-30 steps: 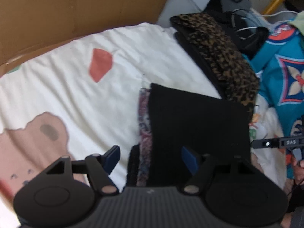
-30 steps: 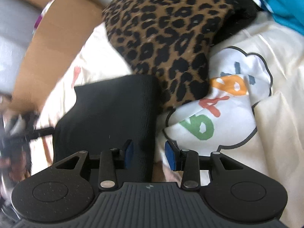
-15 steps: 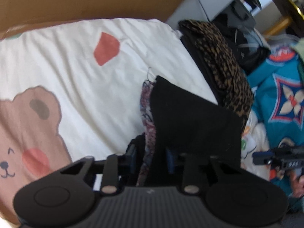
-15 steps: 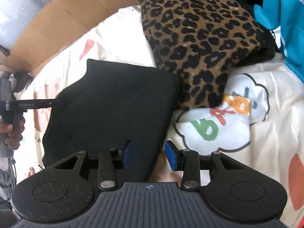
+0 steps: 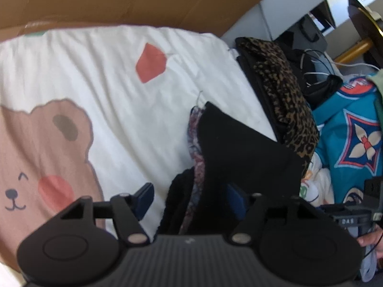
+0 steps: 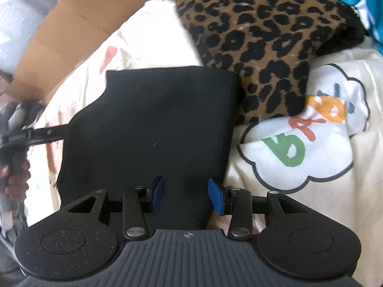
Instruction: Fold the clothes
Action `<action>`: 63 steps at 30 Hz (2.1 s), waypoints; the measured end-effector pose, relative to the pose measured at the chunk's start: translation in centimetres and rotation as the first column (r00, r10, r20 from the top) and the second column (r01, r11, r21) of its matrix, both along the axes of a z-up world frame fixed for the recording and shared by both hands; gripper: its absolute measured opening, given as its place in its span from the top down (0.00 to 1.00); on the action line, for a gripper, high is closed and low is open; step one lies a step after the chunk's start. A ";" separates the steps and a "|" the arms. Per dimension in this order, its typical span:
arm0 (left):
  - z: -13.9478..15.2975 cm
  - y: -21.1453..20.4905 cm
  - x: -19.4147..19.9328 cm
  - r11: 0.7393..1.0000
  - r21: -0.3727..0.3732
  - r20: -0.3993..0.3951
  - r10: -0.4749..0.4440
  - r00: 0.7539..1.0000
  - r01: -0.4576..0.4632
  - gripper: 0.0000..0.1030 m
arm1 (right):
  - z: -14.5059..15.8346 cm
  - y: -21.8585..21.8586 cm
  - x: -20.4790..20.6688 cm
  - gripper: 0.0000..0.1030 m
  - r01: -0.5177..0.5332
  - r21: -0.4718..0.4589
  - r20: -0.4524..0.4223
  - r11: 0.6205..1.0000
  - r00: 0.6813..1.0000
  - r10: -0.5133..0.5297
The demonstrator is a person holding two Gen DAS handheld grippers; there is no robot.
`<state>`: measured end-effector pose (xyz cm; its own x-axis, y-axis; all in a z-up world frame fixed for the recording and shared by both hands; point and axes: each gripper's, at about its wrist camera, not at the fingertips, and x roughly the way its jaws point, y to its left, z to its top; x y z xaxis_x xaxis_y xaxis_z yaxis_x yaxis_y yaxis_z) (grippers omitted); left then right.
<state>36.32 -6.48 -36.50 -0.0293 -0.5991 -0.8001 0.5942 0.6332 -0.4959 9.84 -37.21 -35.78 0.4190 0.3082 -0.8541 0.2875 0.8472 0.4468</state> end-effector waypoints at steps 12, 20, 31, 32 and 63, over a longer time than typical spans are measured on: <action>-2.0 -1.1 -1.0 0.995 -0.003 -0.006 -0.095 0.995 0.095 0.31 | -1.1 -1.4 -1.3 0.54 0.137 0.029 0.058 0.990 0.989 -0.139; -2.9 -1.3 -0.2 0.997 -0.025 -0.063 -0.080 0.995 0.079 0.28 | -2.8 -1.8 -0.9 0.54 0.149 0.088 0.025 0.985 0.988 -0.152; -2.6 -1.2 -0.3 0.996 -0.060 -0.055 -0.075 0.996 0.071 0.56 | -3.4 -2.0 -1.9 0.52 0.160 0.125 -0.011 0.979 0.987 -0.159; -2.6 -1.1 -0.2 0.996 -0.064 -0.061 -0.070 0.996 0.066 0.56 | -3.5 -2.1 -2.0 0.53 0.163 0.139 -0.006 0.977 0.986 -0.164; -4.2 -3.3 1.2 0.990 -0.047 -0.189 -0.137 0.972 0.131 0.37 | -5.2 -2.8 -1.3 0.66 0.176 0.372 0.055 0.912 0.976 -0.211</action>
<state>37.52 -9.76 -40.73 -0.2621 -0.6057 -0.7513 0.5643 0.5354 -0.6285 8.54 -40.00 -41.03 0.5731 0.4942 -0.6538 0.3719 0.5541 0.7448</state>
